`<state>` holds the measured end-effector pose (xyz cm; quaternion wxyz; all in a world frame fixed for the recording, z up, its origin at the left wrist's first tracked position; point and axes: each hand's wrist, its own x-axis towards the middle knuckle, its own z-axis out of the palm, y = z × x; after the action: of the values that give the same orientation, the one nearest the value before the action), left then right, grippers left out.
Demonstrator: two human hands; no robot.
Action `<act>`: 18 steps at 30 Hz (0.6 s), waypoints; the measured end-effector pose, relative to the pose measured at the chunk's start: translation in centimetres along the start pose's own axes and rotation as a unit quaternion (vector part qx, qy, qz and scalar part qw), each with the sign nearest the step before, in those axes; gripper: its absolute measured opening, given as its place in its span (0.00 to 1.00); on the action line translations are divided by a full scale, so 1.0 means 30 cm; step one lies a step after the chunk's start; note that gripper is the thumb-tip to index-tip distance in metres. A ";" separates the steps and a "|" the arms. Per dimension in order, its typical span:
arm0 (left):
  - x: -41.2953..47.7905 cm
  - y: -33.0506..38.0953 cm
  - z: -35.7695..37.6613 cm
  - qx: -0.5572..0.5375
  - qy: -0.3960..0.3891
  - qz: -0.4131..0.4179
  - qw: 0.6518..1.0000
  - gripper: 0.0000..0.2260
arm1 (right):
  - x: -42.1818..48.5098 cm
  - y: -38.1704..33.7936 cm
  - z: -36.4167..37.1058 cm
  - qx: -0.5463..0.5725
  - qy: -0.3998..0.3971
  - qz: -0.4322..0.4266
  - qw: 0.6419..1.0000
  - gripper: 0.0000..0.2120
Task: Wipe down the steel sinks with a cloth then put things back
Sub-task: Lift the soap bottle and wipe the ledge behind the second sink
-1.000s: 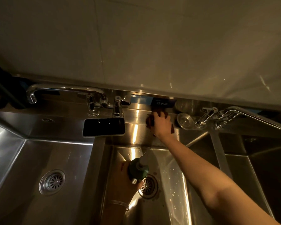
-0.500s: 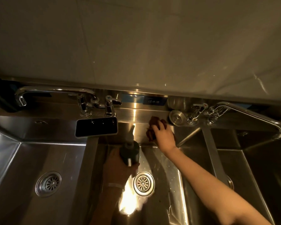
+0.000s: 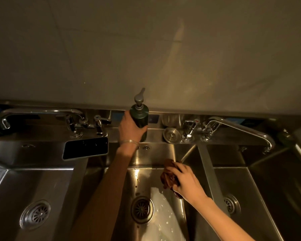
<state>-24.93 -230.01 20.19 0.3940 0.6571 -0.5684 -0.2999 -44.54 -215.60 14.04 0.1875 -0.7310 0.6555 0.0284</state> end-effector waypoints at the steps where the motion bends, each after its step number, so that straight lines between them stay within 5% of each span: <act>1: 0.019 0.003 0.009 0.002 -0.004 -0.002 1.000 0.32 | -0.006 0.009 -0.006 0.000 -0.001 -0.005 1.000 0.30; 18: 0.104 -0.019 0.006 0.072 0.024 0.002 0.997 0.32 | -0.011 0.077 -0.013 0.052 0.006 -0.020 0.998 0.34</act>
<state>-24.24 -233.09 19.78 0.3600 0.6896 -0.5800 -0.2417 -46.90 -215.55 13.94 0.2214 -0.7336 0.6424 -0.0140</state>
